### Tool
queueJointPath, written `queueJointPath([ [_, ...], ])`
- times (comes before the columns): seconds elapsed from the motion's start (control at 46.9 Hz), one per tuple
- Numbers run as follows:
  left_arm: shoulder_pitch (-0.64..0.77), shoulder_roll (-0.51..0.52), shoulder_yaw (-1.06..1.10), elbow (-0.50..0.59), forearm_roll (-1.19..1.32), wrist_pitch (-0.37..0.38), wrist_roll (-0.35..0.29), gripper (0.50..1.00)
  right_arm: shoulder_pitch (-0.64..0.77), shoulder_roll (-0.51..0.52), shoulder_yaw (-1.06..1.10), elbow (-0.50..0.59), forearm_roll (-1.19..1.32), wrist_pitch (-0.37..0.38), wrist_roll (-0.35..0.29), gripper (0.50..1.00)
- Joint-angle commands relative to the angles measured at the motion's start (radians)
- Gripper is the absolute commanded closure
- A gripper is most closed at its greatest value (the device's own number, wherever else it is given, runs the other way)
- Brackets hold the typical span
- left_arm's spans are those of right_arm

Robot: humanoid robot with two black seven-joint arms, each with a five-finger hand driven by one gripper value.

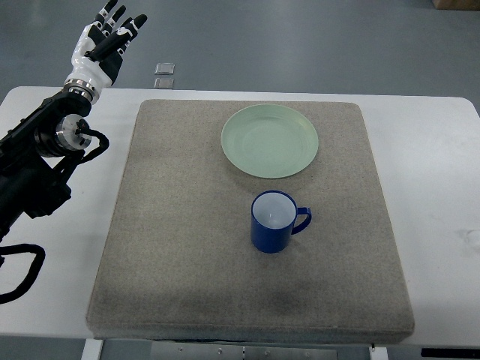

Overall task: Place cup left of plate with left hand
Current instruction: 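Extend the left hand forward over the pad toward the blue mug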

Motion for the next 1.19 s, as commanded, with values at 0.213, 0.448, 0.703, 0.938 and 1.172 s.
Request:
queueJointPath([
  [0.213,-0.002,0.011,-0.002,0.000,0.000,0.000,0.000,0.506,0.000,0.000,0.000,0.000,0.000,0.000,0.000,0.568],
  [0.448,0.000,0.012,0.002,-0.001,-0.003,-0.002,0.000,0.506,0.000,0.000,0.000,0.000,0.000,0.000,0.000,0.568],
  [0.703,-0.002,0.012,0.000,-0.001,-0.003,-0.002,0.000,0.506,0.000,0.000,0.000,0.000,0.000,0.000,0.000,0.568],
  [0.938,0.000,0.041,0.028,-0.012,0.017,-0.095,0.005,0.506,0.000,0.000,0.000,0.000,0.000,0.000,0.000,0.568],
  [1.172,-0.005,0.126,0.248,-0.075,0.018,-0.301,0.011,0.506,0.000,0.000,0.000,0.000,0.000,0.000,0.000,0.568],
])
